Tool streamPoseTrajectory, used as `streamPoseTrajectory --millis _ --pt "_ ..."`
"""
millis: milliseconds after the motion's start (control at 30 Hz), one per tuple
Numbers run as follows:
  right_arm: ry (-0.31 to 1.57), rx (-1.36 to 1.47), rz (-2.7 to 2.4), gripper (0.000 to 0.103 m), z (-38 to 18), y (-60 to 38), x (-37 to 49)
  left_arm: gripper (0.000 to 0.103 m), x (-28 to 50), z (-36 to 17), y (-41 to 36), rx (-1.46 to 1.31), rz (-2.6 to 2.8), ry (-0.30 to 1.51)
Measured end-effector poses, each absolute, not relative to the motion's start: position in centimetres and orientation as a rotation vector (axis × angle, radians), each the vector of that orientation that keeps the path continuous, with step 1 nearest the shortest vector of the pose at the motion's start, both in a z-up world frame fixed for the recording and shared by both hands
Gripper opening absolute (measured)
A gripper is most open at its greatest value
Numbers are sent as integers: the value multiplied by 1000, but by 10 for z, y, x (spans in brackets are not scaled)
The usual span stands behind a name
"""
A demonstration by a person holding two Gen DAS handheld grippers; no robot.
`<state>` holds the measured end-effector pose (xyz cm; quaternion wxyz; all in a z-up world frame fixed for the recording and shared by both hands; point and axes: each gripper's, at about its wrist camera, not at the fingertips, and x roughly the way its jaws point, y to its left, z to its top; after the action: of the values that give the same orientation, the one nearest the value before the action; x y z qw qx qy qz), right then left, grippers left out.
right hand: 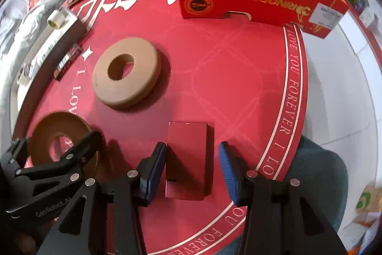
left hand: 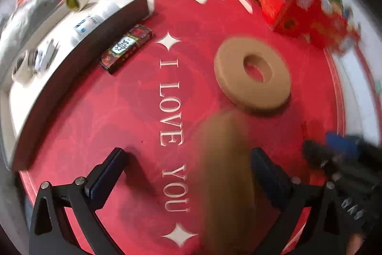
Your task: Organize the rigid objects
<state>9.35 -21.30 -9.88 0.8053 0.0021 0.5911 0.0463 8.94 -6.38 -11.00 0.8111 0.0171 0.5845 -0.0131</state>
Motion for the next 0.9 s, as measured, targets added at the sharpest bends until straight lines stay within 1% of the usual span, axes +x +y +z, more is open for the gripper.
streamPoseTrajectory --millis 33,100,133,167,267,400,433,467,500,633,800,900 --pt "1266 -2 100 49 -99 -212 94 103 86 -107 -63 63 -35 1218" --pt "1270 -1 108 58 -100 -208 96 103 81 -106 -52 37 -28 1210" --pt "1276 -3 112 69 -101 -207 96 103 78 -106 -43 21 -12 1213" --pt "1283 -8 116 71 -102 -204 95 103 77 -105 -35 8 5 1215" --pt "1264 -38 130 71 -99 -197 90 103 70 -102 -9 -51 84 1228" --pt "1243 7 107 71 -90 -207 90 103 59 -85 6 -93 126 1154" --pt "1229 29 97 75 -87 -214 88 103 59 -79 5 -75 129 1131" --pt "1220 50 92 86 -83 -220 86 103 60 -77 1 -52 129 1123" --pt "1219 64 89 88 -82 -226 86 103 62 -77 -2 -21 128 1125" --pt "1222 121 70 88 -81 -242 81 103 69 -97 -5 70 137 1176" --pt "1276 78 79 89 -94 -227 91 103 77 -105 -6 17 141 1174" --pt "1303 -20 81 94 -106 -203 96 103 85 -109 -5 -33 137 1171"
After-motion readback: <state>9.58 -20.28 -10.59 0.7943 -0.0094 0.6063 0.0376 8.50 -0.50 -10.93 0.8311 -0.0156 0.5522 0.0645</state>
